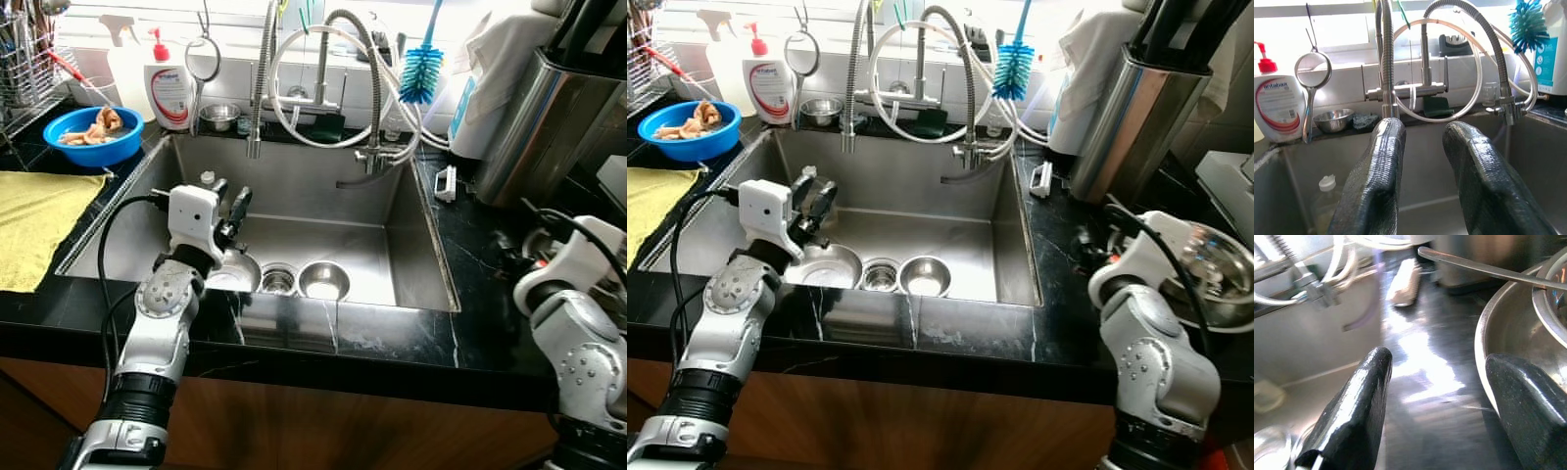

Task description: Kitchen organization

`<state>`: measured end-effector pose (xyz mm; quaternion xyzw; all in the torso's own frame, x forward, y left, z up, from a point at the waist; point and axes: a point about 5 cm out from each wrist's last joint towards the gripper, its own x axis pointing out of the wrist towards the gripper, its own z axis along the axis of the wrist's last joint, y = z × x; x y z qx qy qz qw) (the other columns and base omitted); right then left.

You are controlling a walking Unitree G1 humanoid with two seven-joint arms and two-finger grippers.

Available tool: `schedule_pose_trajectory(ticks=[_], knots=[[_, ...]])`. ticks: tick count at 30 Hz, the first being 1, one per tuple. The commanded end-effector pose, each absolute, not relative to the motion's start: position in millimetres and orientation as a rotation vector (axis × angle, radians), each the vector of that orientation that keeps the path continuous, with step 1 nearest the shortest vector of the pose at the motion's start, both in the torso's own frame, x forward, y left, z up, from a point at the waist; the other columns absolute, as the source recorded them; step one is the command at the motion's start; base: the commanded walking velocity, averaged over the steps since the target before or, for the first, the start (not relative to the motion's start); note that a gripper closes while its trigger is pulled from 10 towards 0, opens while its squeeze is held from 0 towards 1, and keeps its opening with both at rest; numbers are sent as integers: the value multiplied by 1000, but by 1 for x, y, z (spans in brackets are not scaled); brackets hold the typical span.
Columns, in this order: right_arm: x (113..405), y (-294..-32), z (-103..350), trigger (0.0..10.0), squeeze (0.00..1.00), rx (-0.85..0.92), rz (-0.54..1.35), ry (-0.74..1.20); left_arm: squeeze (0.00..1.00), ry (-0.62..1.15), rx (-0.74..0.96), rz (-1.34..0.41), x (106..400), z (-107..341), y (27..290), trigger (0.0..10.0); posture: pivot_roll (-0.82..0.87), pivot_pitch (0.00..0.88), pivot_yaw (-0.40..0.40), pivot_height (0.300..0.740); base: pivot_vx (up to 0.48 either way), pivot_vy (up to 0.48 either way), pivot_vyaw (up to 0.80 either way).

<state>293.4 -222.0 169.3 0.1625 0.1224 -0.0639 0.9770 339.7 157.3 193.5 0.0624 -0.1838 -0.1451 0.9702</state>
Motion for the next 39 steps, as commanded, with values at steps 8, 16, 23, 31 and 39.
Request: schedule_pose_trajectory(ticks=[8,16,23,31,39], knots=[[296,-197,166,10000,0,341,-13,286,0,-379,146,-284,342,198,160,10000,119,0,-91,740,0,0,0],[295,-189,165,10000,0,343,7,285,0,-383,145,-286,342,199,158,10000,122,0,-90,740,0,0,0],[295,-202,171,10000,0,278,-95,226,0,-383,142,-291,342,199,157,10000,118,0,-86,740,0,0,0],[294,-202,173,10000,0,257,-97,221,0,-384,139,-294,342,199,157,10000,116,0,-87,740,0,0,0],[296,-190,180,10000,0,220,-14,174,0,-387,140,-291,341,199,157,10000,118,0,-91,740,0,0,0]])
